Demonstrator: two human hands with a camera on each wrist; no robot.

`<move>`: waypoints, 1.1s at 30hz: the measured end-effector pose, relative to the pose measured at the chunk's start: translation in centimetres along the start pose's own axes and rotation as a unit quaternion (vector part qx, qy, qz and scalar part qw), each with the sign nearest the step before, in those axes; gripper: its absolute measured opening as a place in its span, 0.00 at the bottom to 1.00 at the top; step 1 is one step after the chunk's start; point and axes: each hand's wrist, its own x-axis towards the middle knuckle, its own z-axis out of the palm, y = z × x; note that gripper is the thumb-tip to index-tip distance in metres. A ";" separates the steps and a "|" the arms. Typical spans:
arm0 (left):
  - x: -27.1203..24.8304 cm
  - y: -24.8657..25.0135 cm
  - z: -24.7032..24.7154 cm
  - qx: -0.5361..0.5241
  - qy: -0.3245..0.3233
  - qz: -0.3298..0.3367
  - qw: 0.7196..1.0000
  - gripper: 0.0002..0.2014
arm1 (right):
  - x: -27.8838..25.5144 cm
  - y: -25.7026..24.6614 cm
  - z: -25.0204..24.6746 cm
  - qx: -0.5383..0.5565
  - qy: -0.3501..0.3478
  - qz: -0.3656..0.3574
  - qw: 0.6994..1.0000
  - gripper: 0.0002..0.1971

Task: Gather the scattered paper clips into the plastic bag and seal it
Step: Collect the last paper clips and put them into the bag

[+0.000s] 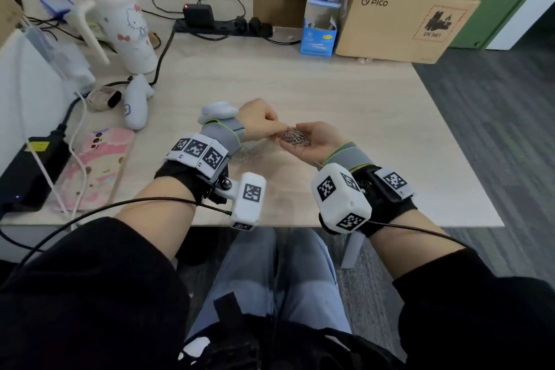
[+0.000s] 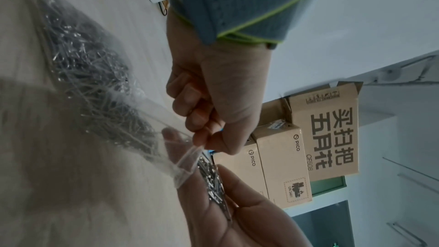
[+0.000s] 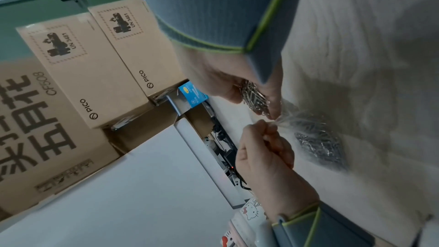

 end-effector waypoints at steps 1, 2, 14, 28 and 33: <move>0.0 -0.1 -0.3 -0.007 0.003 -0.003 1.000 0.17 | -0.2 -0.1 0.3 -0.008 -0.010 0.000 1.000 0.19; -0.1 -0.2 -0.5 -0.015 0.006 -0.006 1.000 0.17 | -0.2 -0.2 0.5 -0.004 -0.022 0.003 1.000 0.20; -0.5 -0.2 -1.0 -0.012 0.005 -0.029 0.999 0.15 | -0.4 -0.8 1.4 -0.094 -0.061 0.007 0.994 0.30; -0.2 -0.3 -0.1 -0.023 -0.007 -0.036 0.999 0.16 | -0.9 -0.7 -2.7 -0.187 0.031 -0.134 0.973 0.12; 0.3 0.1 0.5 -0.002 -0.011 -0.035 0.999 0.18 | -1.2 -1.3 -5.2 -0.252 0.105 -0.208 0.939 0.11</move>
